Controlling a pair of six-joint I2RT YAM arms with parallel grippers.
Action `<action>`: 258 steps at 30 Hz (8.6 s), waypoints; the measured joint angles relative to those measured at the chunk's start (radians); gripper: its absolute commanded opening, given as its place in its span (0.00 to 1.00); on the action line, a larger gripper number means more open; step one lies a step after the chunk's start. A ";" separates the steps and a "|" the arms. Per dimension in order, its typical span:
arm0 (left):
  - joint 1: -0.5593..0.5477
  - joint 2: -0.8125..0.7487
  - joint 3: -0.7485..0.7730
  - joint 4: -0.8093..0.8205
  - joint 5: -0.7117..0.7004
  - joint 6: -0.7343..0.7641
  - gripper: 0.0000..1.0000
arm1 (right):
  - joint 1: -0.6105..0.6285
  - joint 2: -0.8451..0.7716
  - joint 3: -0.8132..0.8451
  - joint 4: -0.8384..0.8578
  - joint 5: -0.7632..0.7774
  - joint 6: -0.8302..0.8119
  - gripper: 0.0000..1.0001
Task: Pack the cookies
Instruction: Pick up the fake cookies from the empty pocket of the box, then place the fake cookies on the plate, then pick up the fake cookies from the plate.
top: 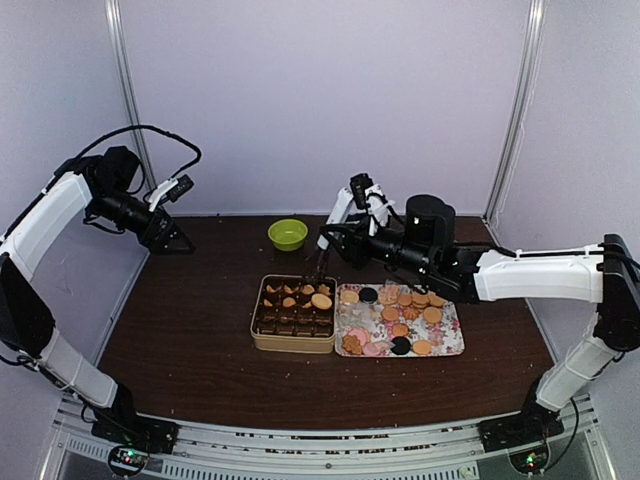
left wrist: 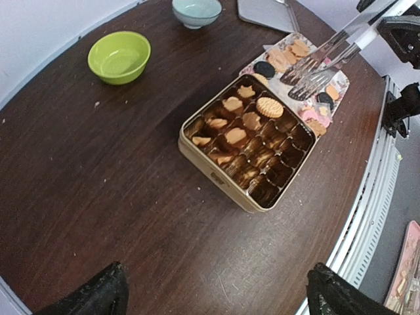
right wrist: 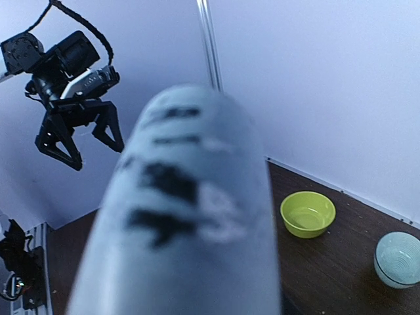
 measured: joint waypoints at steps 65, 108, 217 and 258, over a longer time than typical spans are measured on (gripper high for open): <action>0.025 -0.074 -0.165 0.094 -0.084 -0.035 0.98 | 0.142 0.121 -0.013 -0.001 0.297 -0.214 0.10; 0.025 -0.074 -0.164 0.071 -0.072 -0.033 0.97 | 0.192 0.200 0.033 0.043 0.388 -0.280 0.41; 0.025 -0.064 -0.130 0.029 -0.023 -0.008 0.94 | -0.032 -0.207 -0.432 0.064 0.530 -0.106 0.38; 0.025 -0.048 -0.115 0.013 -0.007 -0.007 0.92 | -0.065 -0.215 -0.522 0.118 0.533 -0.059 0.41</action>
